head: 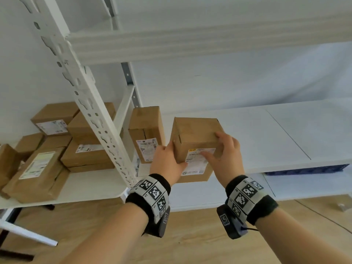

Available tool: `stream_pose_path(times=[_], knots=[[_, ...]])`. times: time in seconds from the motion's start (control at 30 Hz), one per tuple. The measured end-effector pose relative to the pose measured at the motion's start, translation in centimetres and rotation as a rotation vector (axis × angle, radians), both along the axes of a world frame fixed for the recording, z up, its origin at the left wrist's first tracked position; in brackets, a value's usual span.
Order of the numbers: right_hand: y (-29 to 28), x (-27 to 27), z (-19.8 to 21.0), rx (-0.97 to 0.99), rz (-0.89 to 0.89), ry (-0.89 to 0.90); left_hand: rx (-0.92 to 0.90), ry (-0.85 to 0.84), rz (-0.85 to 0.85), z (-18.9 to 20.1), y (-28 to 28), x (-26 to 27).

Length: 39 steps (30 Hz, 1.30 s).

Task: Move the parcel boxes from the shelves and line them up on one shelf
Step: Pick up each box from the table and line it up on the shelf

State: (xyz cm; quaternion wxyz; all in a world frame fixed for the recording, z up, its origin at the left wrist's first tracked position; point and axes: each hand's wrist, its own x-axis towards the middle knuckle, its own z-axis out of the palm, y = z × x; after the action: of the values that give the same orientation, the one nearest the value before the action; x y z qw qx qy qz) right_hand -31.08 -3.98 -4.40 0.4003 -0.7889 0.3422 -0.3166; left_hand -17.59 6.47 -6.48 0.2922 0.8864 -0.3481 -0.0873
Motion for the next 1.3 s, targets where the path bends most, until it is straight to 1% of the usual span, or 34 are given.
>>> stream_pose_path(times=[0.07, 0.13, 0.27, 0.33, 0.4, 0.5, 0.53, 0.57, 0.67, 0.7, 0.77, 0.83, 0.93, 1.3], knots=[[-0.5, 1.4, -0.7, -0.014, -0.030, 0.055, 0.055, -0.056, -0.018, -0.2, -0.9, 1.4], [-1.0, 2.7, -1.5, -0.031, -0.069, 0.101, 0.075, -0.057, -0.064, -0.4, -1.9, 2.7], [-2.6, 5.3, -2.5, -0.091, -0.102, 0.158, 0.028, -0.009, -0.170, 0.0, -2.9, 4.9], [-3.1, 6.5, -2.6, -0.110, -0.110, 0.200, -0.016, -0.036, -0.205, 1.1, -2.4, 5.6], [-3.5, 7.6, -2.7, -0.132, -0.093, 0.241, -0.073, -0.106, -0.210, 2.6, -1.6, 6.6], [-4.2, 9.0, -2.9, -0.178, -0.025, 0.299, -0.214, -0.299, -0.159, 4.5, -0.7, 8.7], [-4.6, 9.3, -2.9, -0.197, -0.003, 0.321, -0.212, -0.352, -0.146, 4.6, -0.7, 9.6], [-4.9, 9.7, -2.8, -0.220, 0.016, 0.342, -0.155, -0.385, -0.143, 4.6, -0.7, 10.5], [-5.9, 10.7, -2.3, -0.279, 0.067, 0.392, 0.154, -0.423, -0.167, 3.6, -0.9, 12.6], [-6.1, 11.1, -2.3, -0.290, 0.092, 0.416, 0.222, -0.431, -0.176, 3.1, -0.9, 12.9], [-6.5, 11.7, -2.2, -0.327, 0.140, 0.448, 0.278, -0.419, -0.190, 2.3, -0.8, 13.2], [-6.7, 12.1, -2.3, -0.341, 0.162, 0.449, 0.293, -0.411, -0.196, 1.7, -0.7, 13.3], [-7.0, 12.9, -2.6, -0.333, 0.174, 0.437, 0.286, -0.446, -0.180, 1.0, -0.5, 13.2], [-7.8, 13.8, -3.1, -0.324, 0.198, 0.409, 0.223, -0.419, -0.148, 0.5, -0.7, 13.3]])
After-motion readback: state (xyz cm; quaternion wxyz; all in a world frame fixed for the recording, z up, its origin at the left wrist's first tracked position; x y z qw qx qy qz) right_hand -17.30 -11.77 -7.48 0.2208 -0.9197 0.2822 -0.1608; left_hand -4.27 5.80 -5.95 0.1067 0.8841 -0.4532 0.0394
